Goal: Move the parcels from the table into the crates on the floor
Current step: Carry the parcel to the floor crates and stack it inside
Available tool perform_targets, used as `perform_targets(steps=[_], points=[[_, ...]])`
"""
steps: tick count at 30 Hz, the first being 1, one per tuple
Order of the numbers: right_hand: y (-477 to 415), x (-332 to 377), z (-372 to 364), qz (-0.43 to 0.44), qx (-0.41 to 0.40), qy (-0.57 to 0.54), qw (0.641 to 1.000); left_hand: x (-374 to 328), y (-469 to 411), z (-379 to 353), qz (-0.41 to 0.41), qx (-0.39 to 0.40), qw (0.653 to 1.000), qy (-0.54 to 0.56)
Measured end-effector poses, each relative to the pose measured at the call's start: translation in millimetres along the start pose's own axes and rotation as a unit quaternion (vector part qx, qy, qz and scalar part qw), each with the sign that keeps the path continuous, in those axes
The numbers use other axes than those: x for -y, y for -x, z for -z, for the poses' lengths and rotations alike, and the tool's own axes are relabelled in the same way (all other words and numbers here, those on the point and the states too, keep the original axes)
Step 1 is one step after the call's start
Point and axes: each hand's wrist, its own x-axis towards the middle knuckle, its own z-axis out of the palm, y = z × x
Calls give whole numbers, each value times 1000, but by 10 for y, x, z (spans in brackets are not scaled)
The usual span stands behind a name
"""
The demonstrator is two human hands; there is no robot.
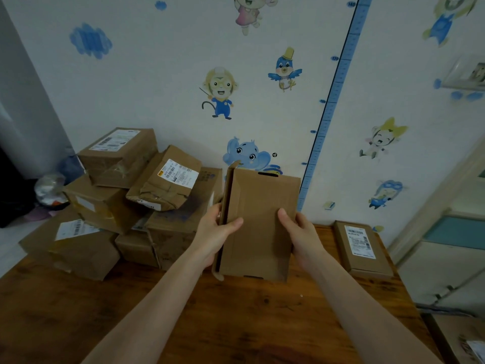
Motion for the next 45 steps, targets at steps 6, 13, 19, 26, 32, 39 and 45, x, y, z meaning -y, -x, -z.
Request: perform_targets(steps=[6, 13, 19, 26, 32, 39, 45], points=[[18, -20, -10, 1, -4, 22, 1000, -34, 45, -11, -32, -26, 999, -3], [-12, 87, -28, -62, -50, -75, 994, -68, 72, -43, -95, -19, 993, -67], [17, 115, -10, -61, -32, -107, 992, -84, 68, -76, -99, -48, 992, -65], [50, 176, -16, -45, -46, -120, 991, -99, 68, -103, -149, -52, 980, -124], [66, 269, 10, -17, -34, -49, 998, -217, 152, -186, -126, -43, 990, -35], [161, 310, 111, 24, 49, -84, 995, -329, 113, -207, -94, -52, 992, -69], [194, 247, 122, 15, 39, -160, 986, -342, 119, -250, -66, 15, 998, 15]])
